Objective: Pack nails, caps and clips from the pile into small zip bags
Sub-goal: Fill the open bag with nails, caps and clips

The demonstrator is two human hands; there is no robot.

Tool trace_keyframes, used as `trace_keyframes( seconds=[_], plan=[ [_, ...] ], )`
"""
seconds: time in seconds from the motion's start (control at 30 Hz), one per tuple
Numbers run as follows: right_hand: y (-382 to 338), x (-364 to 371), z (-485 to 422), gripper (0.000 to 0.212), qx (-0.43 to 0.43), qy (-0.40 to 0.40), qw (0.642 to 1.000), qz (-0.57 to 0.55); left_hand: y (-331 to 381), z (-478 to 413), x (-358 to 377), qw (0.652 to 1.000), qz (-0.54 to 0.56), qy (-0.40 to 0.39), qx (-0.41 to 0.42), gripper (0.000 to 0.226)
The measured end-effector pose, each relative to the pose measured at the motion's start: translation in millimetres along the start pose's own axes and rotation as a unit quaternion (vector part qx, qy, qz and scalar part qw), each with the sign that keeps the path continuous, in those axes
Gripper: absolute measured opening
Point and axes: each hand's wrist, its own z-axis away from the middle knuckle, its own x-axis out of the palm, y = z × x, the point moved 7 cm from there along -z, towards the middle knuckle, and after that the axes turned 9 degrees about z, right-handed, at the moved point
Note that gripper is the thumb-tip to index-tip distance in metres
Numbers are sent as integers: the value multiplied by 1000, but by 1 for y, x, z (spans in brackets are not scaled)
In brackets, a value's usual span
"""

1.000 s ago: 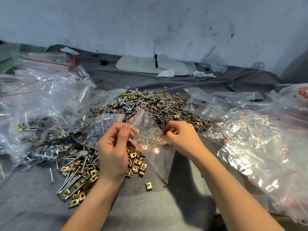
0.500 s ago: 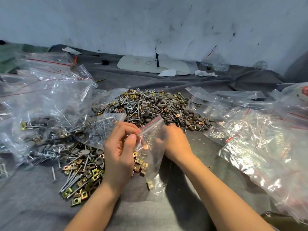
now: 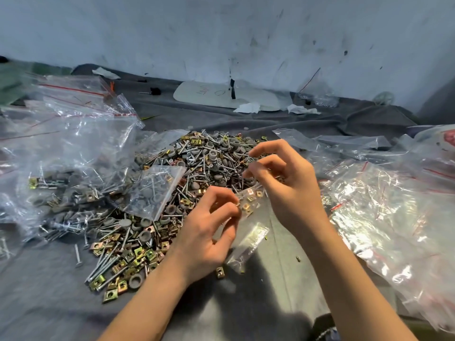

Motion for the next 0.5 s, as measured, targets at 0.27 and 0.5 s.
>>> trace_keyframes(
  seconds=[0.27, 0.5],
  plan=[
    [-1, 9, 1, 11, -15, -58, 995, 84, -5, 2, -11, 997, 44, 68, -16, 11],
    [40, -19, -10, 7, 84, 73, 991, 70, -11, 4, -23, 983, 76, 163, -47, 10]
  ],
)
